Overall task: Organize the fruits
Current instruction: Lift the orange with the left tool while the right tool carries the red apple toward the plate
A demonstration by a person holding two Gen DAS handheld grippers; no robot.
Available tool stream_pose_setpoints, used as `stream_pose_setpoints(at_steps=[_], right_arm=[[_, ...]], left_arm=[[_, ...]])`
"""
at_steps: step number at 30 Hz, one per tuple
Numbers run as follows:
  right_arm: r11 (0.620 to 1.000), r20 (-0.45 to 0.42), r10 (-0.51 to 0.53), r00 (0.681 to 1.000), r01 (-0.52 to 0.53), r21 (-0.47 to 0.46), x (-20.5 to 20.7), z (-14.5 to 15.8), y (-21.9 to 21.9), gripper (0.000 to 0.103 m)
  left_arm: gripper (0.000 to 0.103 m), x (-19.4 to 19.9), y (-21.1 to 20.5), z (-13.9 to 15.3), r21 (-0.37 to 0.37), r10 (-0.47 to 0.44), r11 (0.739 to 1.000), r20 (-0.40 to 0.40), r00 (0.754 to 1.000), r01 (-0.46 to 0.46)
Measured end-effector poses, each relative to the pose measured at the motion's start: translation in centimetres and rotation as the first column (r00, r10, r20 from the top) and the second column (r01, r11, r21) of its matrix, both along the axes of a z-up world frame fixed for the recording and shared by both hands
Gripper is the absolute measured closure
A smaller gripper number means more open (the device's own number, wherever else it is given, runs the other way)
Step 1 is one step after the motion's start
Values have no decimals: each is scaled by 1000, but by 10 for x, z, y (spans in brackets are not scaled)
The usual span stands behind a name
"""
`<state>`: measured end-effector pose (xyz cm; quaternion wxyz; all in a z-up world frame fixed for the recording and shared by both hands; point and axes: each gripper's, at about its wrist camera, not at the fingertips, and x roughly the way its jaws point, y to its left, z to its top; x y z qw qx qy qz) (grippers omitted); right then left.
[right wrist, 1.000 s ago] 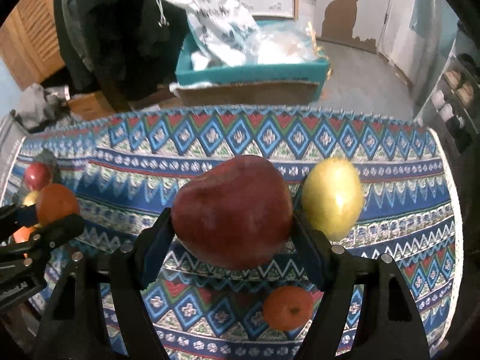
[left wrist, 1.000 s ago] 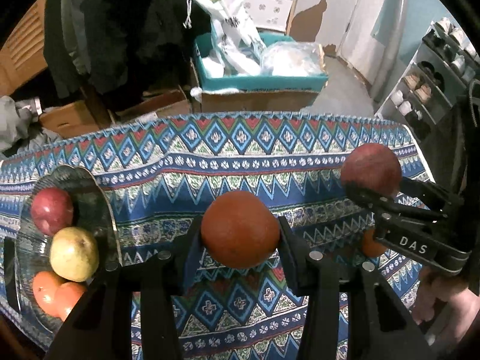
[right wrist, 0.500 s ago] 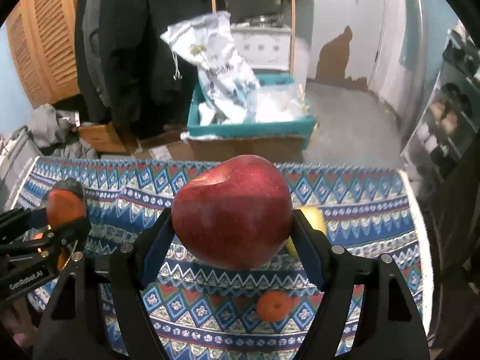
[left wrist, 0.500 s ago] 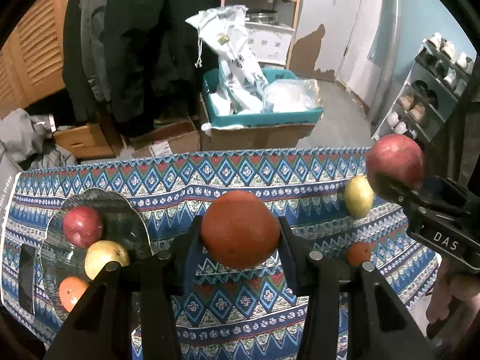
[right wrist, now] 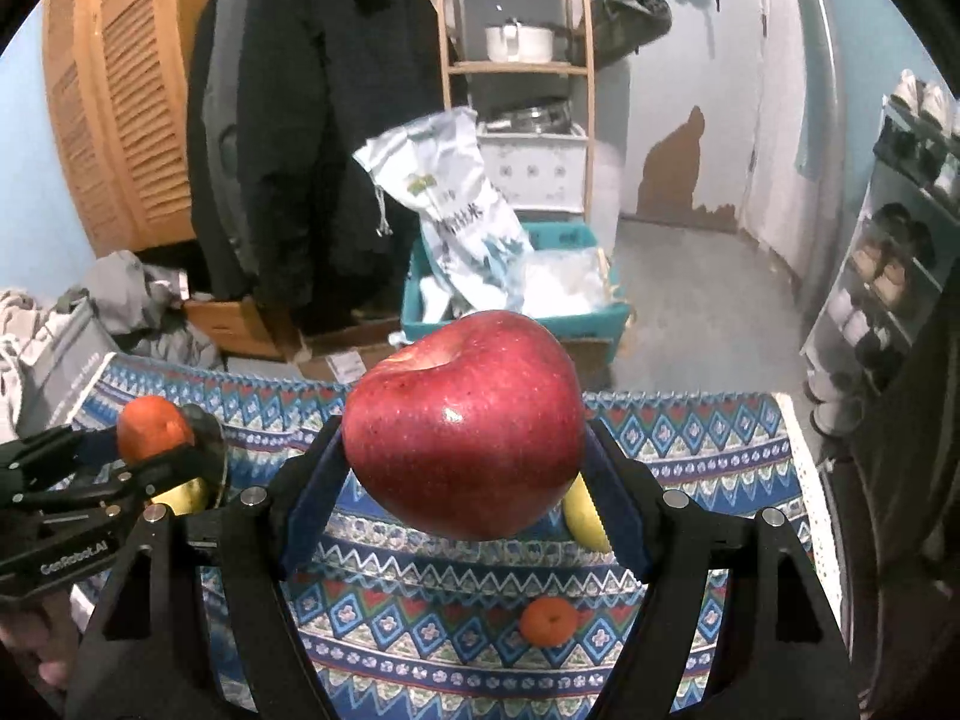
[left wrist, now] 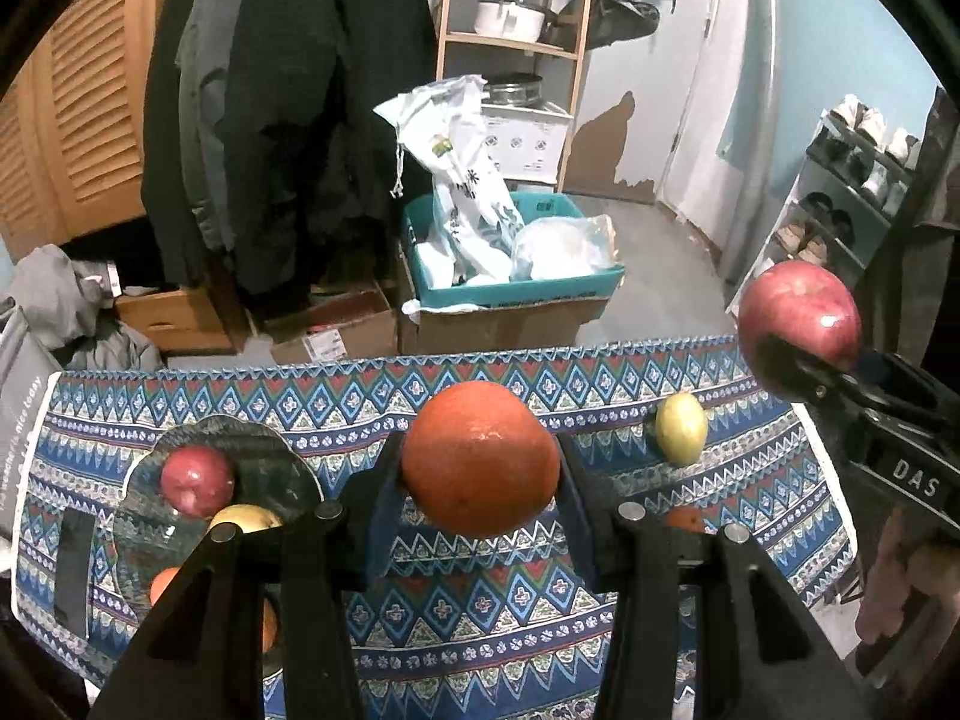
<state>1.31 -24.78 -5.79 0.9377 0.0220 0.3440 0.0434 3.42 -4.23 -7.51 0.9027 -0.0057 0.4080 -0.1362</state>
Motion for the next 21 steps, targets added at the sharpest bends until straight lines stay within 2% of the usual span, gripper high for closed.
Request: stream_pose_setpoints(at_steps=[9,21], right_arm=[[999,40,50,998,-51,19,-13,22,20,27],[993,69,113,991,-114,16,-12,37,54,27]], left_arm=[[55,-7,15,12,-17,15,1000,20,1000,-14],[55,-12,49,22,-8,88,996,52,995,-87]])
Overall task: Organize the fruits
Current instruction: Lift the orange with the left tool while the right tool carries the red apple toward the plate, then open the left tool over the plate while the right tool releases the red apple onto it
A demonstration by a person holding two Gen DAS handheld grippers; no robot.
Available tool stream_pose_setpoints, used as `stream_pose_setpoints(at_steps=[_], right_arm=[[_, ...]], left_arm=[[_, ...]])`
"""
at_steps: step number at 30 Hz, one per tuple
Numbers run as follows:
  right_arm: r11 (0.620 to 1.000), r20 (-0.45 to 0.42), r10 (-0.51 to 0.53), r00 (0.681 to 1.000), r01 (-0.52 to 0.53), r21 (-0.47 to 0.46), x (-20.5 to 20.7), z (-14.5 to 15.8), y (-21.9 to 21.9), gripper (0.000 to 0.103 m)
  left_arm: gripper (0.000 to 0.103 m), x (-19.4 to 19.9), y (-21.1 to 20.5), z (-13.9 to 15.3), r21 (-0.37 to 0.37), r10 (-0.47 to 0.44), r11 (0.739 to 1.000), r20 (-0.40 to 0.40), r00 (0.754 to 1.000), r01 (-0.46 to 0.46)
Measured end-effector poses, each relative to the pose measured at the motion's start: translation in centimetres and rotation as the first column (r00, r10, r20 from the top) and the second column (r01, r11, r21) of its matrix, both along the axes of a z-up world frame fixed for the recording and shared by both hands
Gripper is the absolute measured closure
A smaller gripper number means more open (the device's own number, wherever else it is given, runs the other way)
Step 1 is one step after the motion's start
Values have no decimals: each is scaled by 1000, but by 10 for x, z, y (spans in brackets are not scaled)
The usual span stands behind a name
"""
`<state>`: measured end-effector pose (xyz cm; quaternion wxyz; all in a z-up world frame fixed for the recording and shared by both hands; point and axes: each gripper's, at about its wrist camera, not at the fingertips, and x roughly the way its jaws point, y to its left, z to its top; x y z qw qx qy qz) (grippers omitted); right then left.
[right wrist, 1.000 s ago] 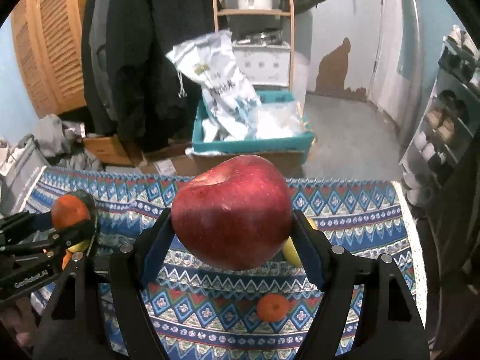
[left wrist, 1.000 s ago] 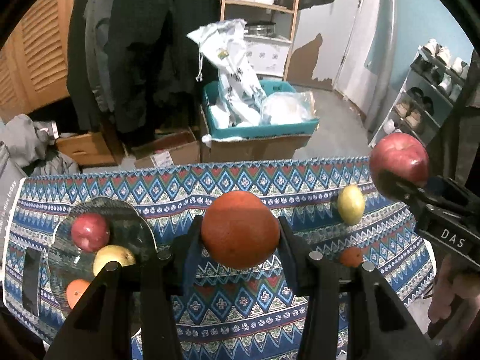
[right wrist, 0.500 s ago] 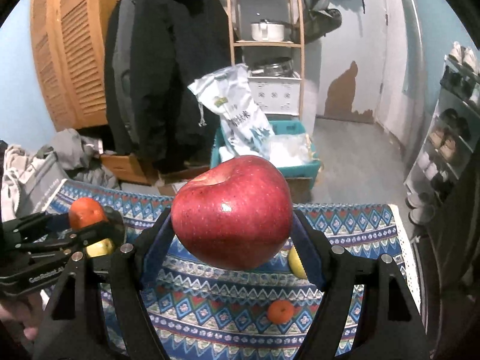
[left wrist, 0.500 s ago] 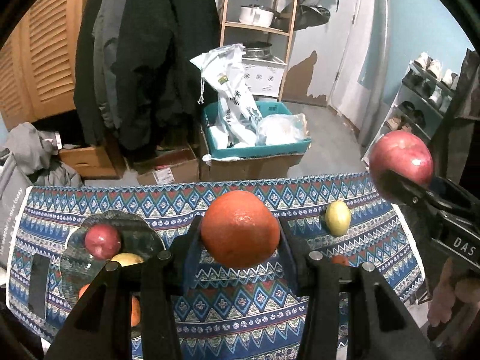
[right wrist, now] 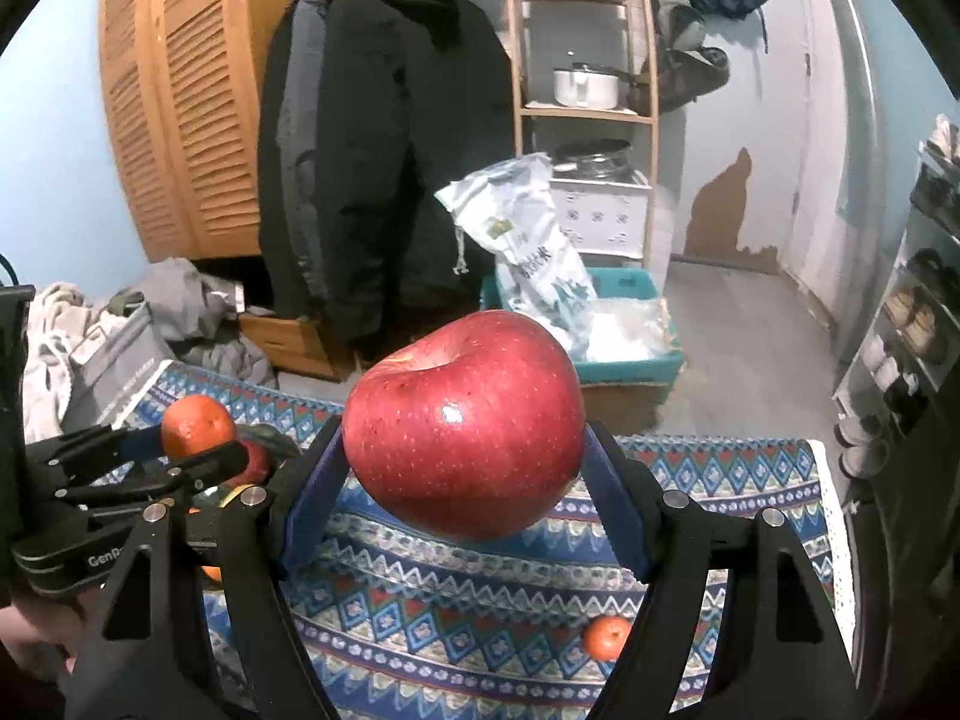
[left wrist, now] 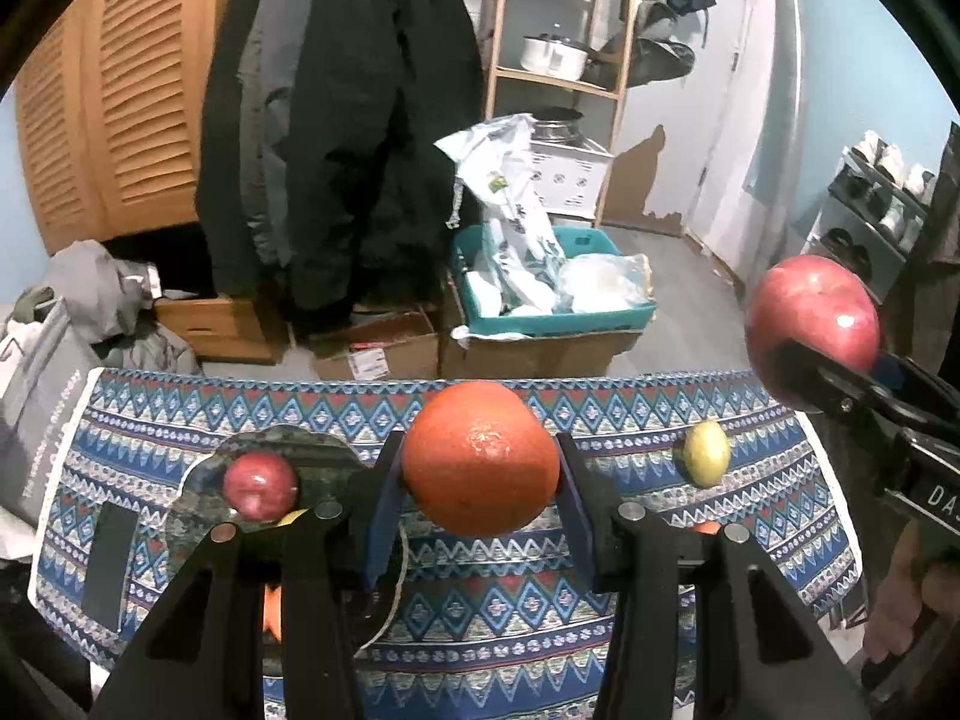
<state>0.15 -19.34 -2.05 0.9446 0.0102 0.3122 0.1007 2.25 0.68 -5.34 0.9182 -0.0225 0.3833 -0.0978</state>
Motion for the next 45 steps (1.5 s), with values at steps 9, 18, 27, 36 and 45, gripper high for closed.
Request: stream_pose_setpoints(at_steps=[9,18,27,36,45], right_arm=[[998,-17,65,998,-65,8,14,-4,37,27],[988,-63,154,986,-152,31,30,-23,84,27],[972,-142,235,961,-233,34,43,-58,130,27],[949,-232,310,922,-315,17,45,-102,174,27],[922,-347,365,864,-387,7,42,-147,200,26]], left_arm=[[55,4,41,-9,-7,80,997,-22,997,-80],[55,14,92,-36,11,187,982,-81,979,-187],[55,26,143,-77,27,284,959,-177,942,-284],[55,30,179,-108,16,331,941,-250,910,-338],[55,34,192,-128,9,339,936,-291,895,-352]])
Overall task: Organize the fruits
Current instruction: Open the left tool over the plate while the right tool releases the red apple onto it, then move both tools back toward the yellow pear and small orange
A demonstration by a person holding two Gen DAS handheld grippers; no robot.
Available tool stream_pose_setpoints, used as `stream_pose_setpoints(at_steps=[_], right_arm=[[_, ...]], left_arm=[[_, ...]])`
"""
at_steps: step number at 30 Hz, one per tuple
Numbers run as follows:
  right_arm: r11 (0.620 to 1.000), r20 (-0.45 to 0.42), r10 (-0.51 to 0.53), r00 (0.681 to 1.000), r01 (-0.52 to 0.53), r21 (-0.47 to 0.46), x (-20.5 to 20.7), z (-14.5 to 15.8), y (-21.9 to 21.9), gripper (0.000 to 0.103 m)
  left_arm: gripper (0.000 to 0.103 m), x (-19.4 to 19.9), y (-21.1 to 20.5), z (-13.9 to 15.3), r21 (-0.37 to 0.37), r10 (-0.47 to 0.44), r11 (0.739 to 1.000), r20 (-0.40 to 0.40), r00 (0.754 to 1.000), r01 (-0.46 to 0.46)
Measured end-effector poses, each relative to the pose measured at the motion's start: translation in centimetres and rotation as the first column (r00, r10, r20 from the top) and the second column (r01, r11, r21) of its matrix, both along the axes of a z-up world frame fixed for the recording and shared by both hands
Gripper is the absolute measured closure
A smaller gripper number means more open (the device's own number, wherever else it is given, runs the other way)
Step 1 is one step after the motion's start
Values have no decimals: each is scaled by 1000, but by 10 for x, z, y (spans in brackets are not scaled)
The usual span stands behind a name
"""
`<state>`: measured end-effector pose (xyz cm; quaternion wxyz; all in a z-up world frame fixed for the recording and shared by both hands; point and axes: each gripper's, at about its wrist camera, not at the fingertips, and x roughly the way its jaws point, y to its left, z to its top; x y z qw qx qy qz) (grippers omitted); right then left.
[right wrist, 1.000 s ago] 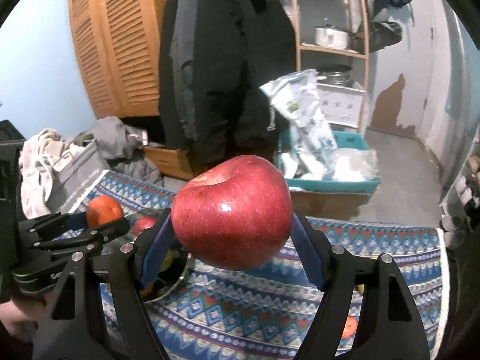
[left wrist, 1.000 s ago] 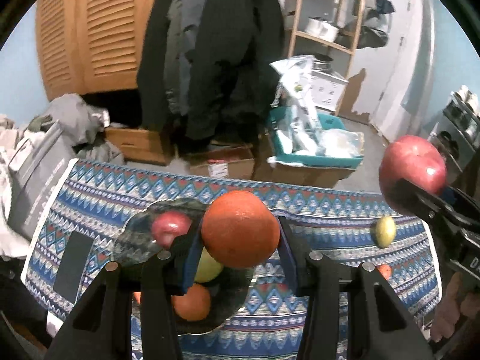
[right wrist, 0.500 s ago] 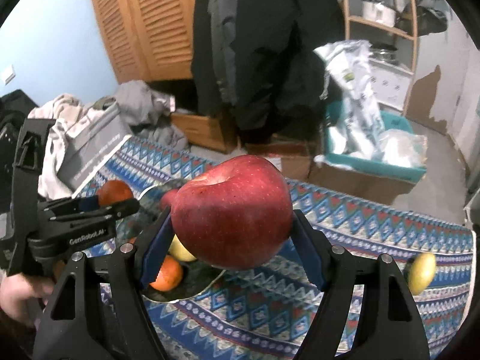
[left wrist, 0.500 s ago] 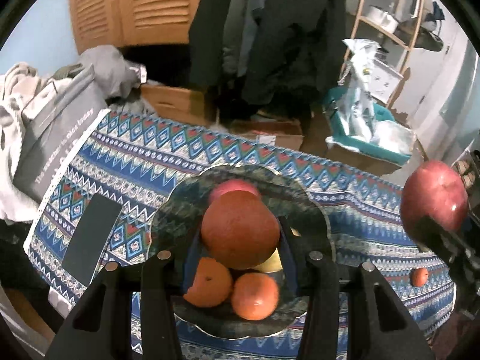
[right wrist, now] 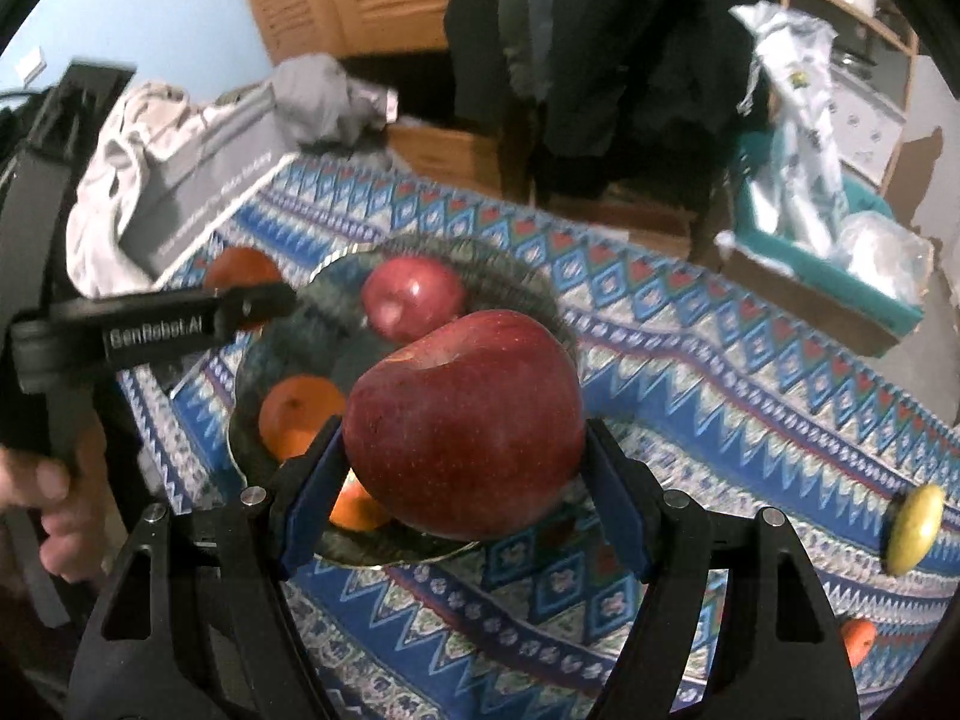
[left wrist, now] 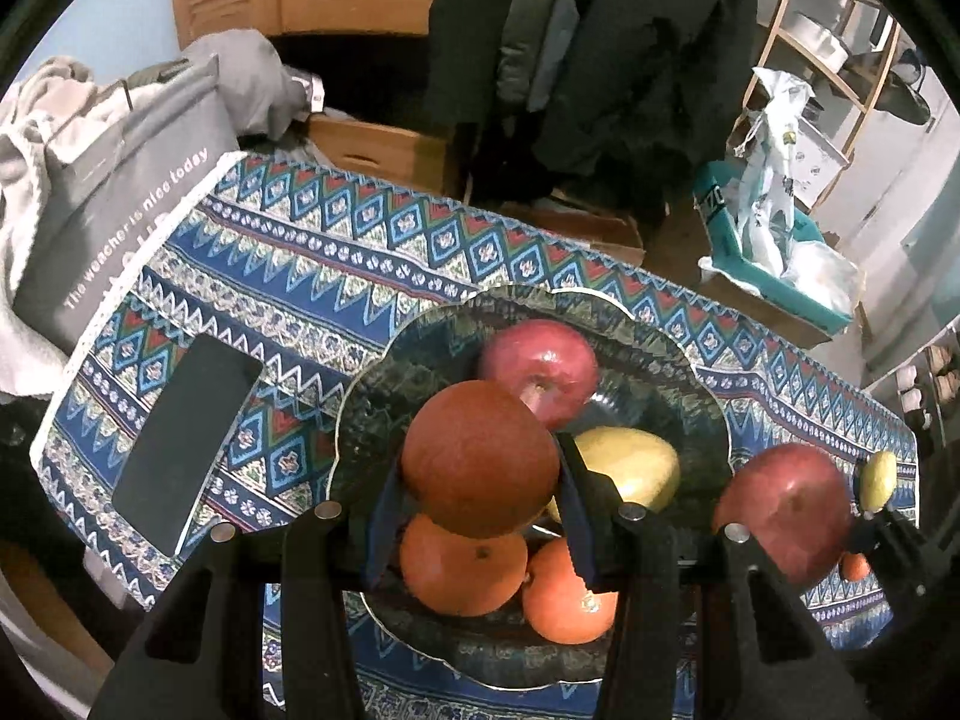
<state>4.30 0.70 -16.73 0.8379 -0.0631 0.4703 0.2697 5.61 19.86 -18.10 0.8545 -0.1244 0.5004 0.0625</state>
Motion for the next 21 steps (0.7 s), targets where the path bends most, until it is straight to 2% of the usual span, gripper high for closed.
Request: stream_pose_setpoints(at_steps=[6,9,12,15,21], right_arm=[[1000,-51,4,999,-6,-25,2,-17,6,26],[1000,-82,4,997,-5,-18,5,-24,8,26],[999,-100,17,995,-21,-33,5,-30,13,26],[998,-119,26,993,-32,-51,5,-36,16,25],[999,-31,27,999,-28,-21,3,-14,15,23]], left_arm=[[55,4,3,-14,-13,-4,1000,-50,999,4],[53,3,2,-14,4,-4,1000,-54,999,5],[38,2,3,-9,15,-2,1000,-34,999,2],[36,0,6,-4,12,7,1000,-21,1000,-7],[36,-4,9,7,1,22,1000,-3,1000,-22]])
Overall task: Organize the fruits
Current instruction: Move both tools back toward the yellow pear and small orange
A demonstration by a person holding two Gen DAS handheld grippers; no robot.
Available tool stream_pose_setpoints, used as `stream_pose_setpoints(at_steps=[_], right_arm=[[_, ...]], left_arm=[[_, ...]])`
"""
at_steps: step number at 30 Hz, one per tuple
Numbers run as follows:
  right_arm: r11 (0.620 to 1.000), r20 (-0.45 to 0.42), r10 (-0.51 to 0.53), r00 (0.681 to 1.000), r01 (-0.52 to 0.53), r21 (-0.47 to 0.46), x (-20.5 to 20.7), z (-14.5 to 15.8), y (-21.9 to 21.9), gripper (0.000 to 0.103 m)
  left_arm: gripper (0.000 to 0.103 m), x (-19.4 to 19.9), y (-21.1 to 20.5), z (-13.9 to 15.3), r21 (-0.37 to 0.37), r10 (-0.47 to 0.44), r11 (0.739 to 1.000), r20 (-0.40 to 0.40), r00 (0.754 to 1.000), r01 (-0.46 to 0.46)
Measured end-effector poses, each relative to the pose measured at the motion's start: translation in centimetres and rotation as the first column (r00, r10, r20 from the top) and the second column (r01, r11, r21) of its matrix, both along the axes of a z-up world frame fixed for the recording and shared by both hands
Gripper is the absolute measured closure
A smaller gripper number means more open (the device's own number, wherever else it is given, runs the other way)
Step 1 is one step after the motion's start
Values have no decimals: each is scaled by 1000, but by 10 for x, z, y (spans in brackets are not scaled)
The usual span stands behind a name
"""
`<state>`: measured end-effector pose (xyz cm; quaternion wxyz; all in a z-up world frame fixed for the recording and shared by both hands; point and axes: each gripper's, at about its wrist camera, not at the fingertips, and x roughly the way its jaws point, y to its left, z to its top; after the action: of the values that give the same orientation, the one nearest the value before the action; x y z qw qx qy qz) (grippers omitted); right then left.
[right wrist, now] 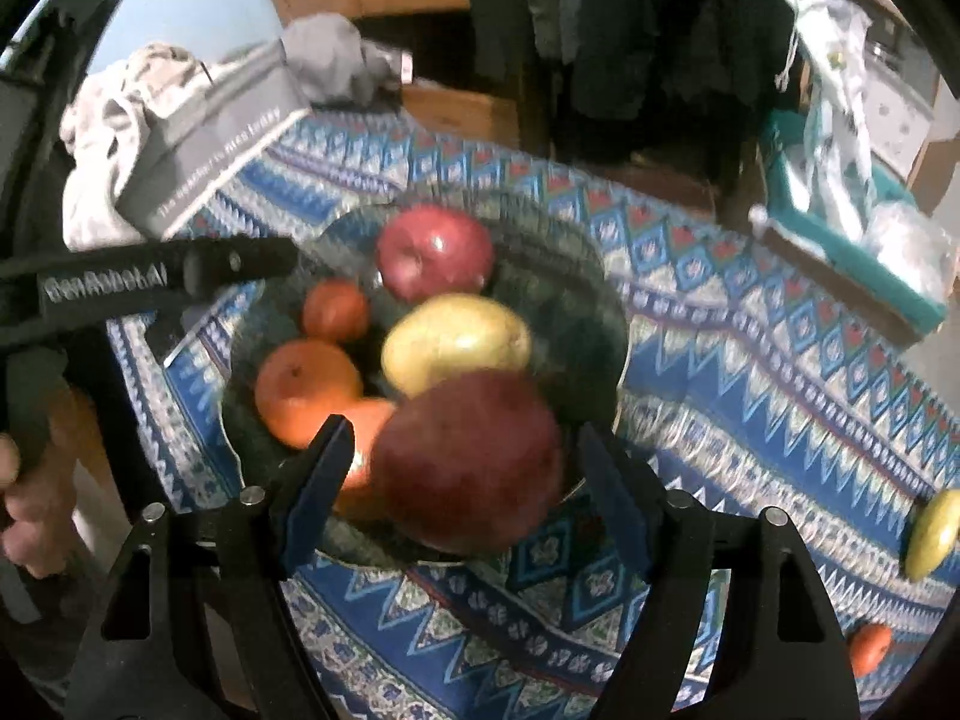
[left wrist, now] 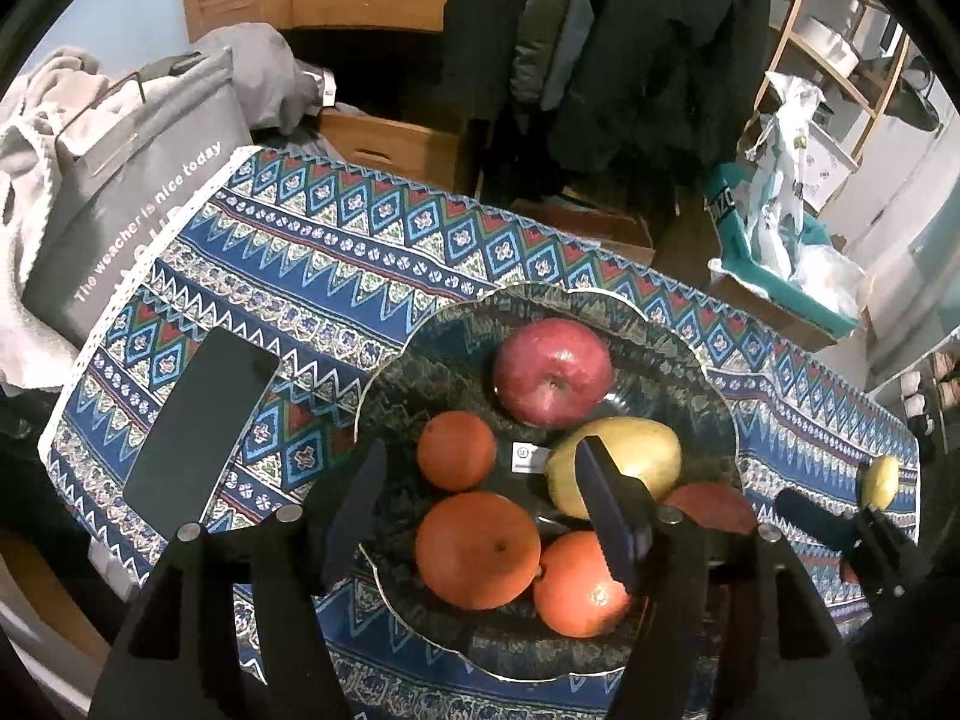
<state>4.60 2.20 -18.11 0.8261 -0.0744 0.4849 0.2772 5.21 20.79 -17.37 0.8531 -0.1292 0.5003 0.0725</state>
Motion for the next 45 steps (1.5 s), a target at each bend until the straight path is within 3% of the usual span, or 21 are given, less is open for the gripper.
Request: stream_pose_setpoints(at_steps=[9,19,24,33,45], right_arm=[[996,95,-84,992,82,26,6,42,-26,18],[983,214,-182,960,185,5,-2,88,-63,18],[975,265,-213,940,221,0,-10,105,-79,18],[957,301,-287,909,285,52,-22,131,-115,18],[923,310,-381,871,376,77,-32,140,-170,18]], left_arm=[[33,-9,-10,24,-12,-25,1000,46,999,25],[33,-15,-43,54,5,-106,994,110,988,106],[24,-22,-59,73,57,-127,991,159,979,119],[24,-29,-89,98,115,-194,978,208,959,173],[23,-26,-135,106,113,-266,962,210,941,247]])
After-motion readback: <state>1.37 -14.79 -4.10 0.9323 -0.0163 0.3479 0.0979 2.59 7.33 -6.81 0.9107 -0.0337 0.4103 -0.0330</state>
